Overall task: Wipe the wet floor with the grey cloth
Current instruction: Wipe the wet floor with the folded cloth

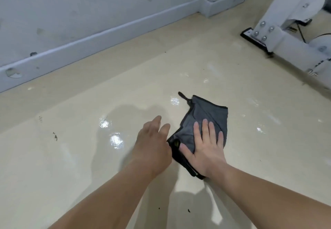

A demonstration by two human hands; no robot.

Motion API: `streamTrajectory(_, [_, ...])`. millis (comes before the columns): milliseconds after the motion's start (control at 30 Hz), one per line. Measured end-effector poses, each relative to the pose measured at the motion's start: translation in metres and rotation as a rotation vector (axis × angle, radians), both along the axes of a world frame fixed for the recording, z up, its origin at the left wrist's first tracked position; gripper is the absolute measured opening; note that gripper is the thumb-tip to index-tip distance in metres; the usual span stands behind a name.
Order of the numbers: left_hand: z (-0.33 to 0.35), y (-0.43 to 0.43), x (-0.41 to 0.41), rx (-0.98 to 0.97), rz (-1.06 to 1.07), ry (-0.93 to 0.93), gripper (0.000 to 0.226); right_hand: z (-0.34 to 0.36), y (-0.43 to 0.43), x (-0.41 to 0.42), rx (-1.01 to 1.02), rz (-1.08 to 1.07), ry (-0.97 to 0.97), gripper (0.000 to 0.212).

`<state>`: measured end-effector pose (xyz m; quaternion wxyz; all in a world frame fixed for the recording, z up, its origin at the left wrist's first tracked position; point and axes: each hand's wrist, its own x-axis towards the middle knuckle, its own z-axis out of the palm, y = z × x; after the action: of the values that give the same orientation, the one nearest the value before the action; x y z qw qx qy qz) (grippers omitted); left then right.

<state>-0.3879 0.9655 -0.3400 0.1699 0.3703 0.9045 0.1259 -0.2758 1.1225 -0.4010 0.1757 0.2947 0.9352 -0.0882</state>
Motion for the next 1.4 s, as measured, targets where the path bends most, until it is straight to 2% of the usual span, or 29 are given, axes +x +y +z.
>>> streamTrajectory(100, [-0.007, 0.001, 0.006, -0.016, -0.090, -0.006, 0.052, 0.003, -0.016, 0.006, -0.015, -0.076, -0.062, 0.094])
streamTrajectory(200, [-0.015, -0.017, -0.005, -0.085, -0.104, 0.001, 0.053, 0.008, -0.034, 0.003, -0.050, -0.059, -0.142, 0.093])
streamTrajectory(300, [-0.016, -0.043, -0.029, -0.166, -0.092, 0.051, 0.044, 0.011, -0.050, -0.006, -0.087, -0.033, -0.173, 0.096])
streamTrajectory(433, [-0.022, -0.087, -0.071, -0.233, 0.125, 0.062, 0.032, 0.011, -0.071, -0.042, -0.107, 0.037, -0.194, 0.101])
streamTrajectory(467, [-0.025, -0.099, -0.081, -0.270, 0.204, 0.061, 0.036, 0.010, -0.079, -0.055, -0.107, 0.078, -0.185, 0.102])
streamTrajectory(567, [-0.028, -0.132, -0.112, -0.401, 0.445, -0.040, 0.074, 0.010, -0.104, -0.097, -0.108, 0.233, -0.169, 0.104])
streamTrajectory(733, [-0.017, -0.208, -0.176, -0.520, 0.757, -0.150, 0.106, 0.014, -0.140, -0.184, -0.166, 0.412, -0.257, 0.110])
streamTrajectory(833, [-0.018, -0.253, -0.202, -0.613, 0.768, -0.260, 0.142, 0.013, -0.160, -0.234, -0.141, 0.474, -0.293, 0.112])
streamTrajectory(900, [-0.020, -0.265, -0.206, -0.627, 0.691, -0.278, 0.154, 0.014, -0.172, -0.266, -0.113, 0.491, -0.296, 0.114])
streamTrajectory(1067, [-0.026, -0.269, -0.201, -0.584, 0.659, -0.249, 0.157, 0.016, -0.219, -0.346, -0.106, 0.392, -0.267, 0.118])
streamTrajectory(1167, [-0.034, -0.275, -0.195, -0.533, 0.663, -0.178, 0.149, 0.009, -0.248, -0.381, -0.090, 0.348, -0.147, 0.115])
streamTrajectory(1300, [-0.042, -0.283, -0.191, -0.482, 0.650, -0.180, 0.144, 0.001, -0.296, -0.407, -0.051, 0.621, -0.070, 0.108])
streamTrajectory(1400, [-0.043, -0.284, -0.193, -0.473, 0.645, -0.196, 0.145, -0.003, -0.322, -0.412, -0.062, 0.879, -0.031, 0.088])
